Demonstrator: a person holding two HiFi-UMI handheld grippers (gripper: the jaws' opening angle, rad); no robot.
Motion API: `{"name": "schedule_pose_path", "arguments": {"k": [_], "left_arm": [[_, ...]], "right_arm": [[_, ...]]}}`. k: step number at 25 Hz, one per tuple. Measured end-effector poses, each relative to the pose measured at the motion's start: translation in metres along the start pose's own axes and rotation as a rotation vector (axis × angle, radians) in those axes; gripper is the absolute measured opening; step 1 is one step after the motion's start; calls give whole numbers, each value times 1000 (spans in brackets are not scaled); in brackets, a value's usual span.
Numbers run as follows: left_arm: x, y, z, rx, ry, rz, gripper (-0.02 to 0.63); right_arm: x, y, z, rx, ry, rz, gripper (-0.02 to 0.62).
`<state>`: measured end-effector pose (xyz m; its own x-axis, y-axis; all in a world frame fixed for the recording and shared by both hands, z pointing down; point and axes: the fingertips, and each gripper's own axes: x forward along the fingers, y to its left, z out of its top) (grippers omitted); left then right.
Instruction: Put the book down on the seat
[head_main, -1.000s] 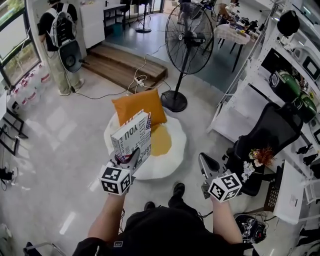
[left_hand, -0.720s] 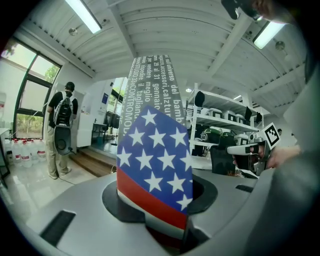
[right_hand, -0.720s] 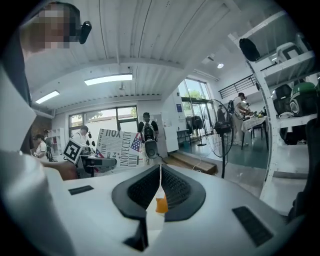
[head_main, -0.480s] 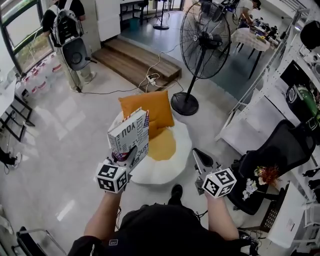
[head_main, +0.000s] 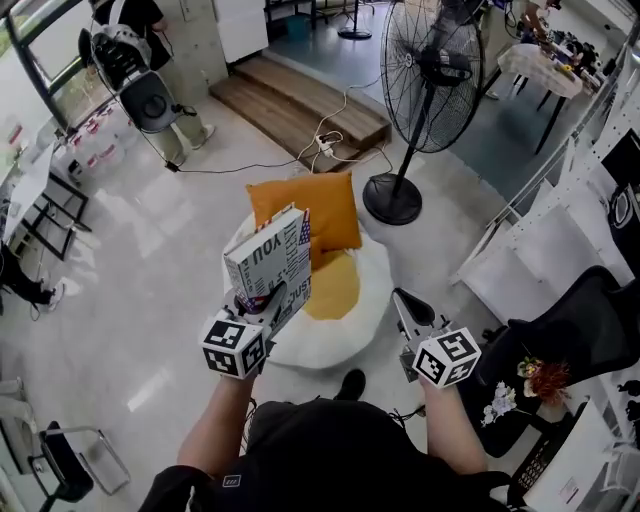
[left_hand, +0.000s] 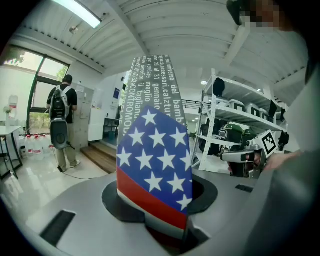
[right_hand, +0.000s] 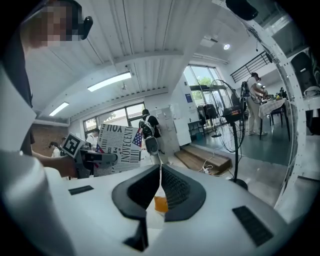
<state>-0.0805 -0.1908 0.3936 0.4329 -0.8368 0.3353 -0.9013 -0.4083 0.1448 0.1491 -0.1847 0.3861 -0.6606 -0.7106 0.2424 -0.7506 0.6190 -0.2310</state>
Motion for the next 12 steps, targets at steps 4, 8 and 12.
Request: {"name": "schedule_pose_path", "arguments": {"k": [4,8,12], "left_arm": [[17,-13,7,-24,0,23,160],[25,-16,3,-40,15,17,160],[27,-7,-11,-72,30,16,160]], "right_arm": [[5,-24,0,7,23,41,8],[17,-27,-4,26,41,61,8],[29,-22,-11,29,70,73,8]]}}
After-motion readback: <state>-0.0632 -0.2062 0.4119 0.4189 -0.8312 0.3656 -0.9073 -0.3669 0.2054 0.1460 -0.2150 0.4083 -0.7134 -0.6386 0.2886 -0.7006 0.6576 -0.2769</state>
